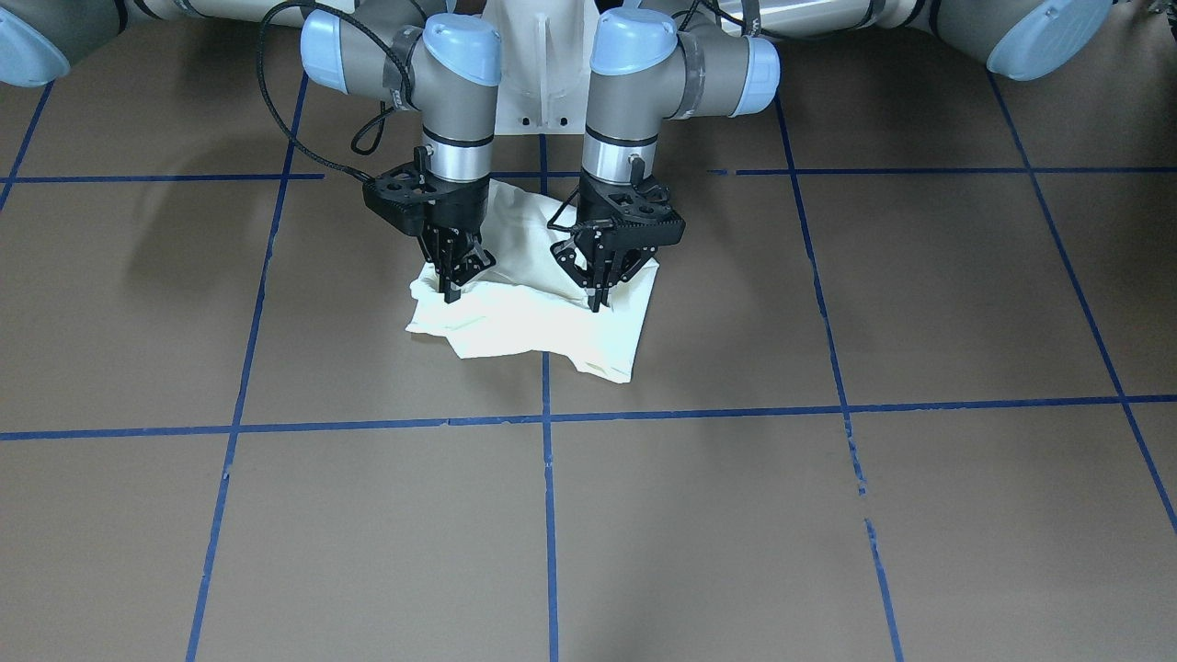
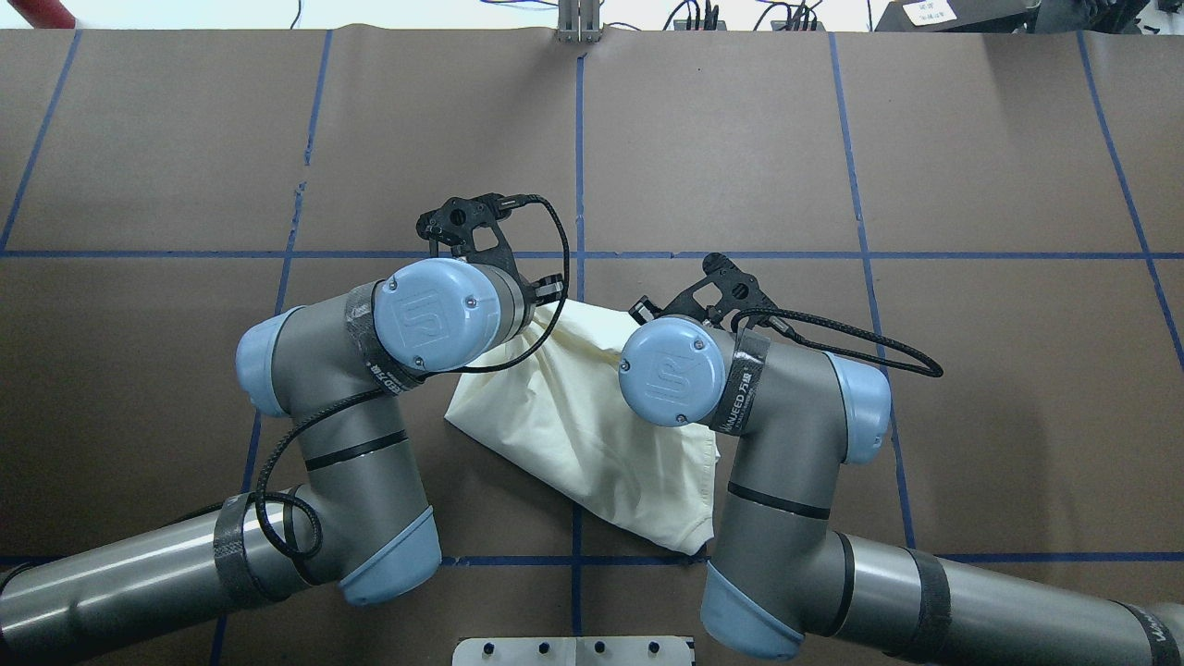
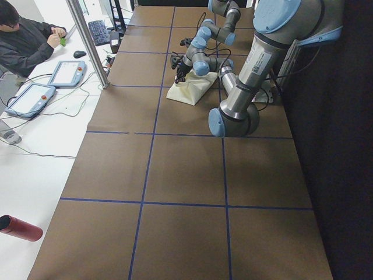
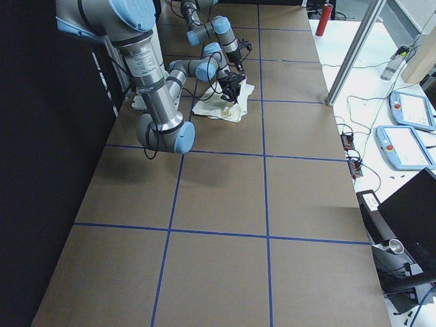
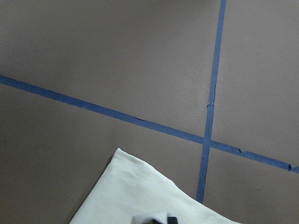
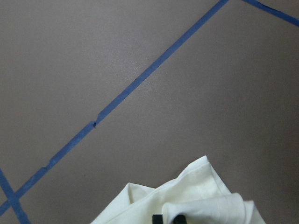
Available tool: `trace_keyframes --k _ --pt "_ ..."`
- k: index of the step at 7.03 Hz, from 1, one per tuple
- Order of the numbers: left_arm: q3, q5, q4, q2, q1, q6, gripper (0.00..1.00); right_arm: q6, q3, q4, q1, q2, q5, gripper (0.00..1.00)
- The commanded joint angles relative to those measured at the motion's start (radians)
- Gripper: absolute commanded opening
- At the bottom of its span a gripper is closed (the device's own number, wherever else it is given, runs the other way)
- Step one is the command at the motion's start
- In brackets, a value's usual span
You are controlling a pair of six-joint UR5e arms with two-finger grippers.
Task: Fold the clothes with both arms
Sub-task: 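Carry the held near edge over the shirt toward its far edge with both grippers, then lower the folded edge onto the shirt and open the right gripper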
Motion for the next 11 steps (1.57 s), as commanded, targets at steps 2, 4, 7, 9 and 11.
trace_keyframes --k 2,4,7,9,11 --pt "-0.085 -0.126 -0.015 0.041 -0.073 0.165 1.0 -0.122 0.067 0.001 0.012 0.01 0.063 1.0" --pt "-0.179 -0.176 -0.013 0.098 -0.099 0.226 1.0 -0.306 0.087 0.001 -0.03 0.001 0.066 1.0" --pt "-0.177 -0.176 -0.015 0.099 -0.099 0.224 1.0 -0.551 0.045 -0.007 -0.083 -0.013 0.055 1.0" --pt "-0.177 -0.176 -0.016 0.1 -0.099 0.223 1.0 -0.563 -0.018 -0.005 -0.082 -0.005 0.048 1.0" --pt "-0.177 -0.176 -0.016 0.1 -0.099 0.223 1.0 -0.59 -0.041 -0.005 -0.079 -0.005 0.045 1.0"
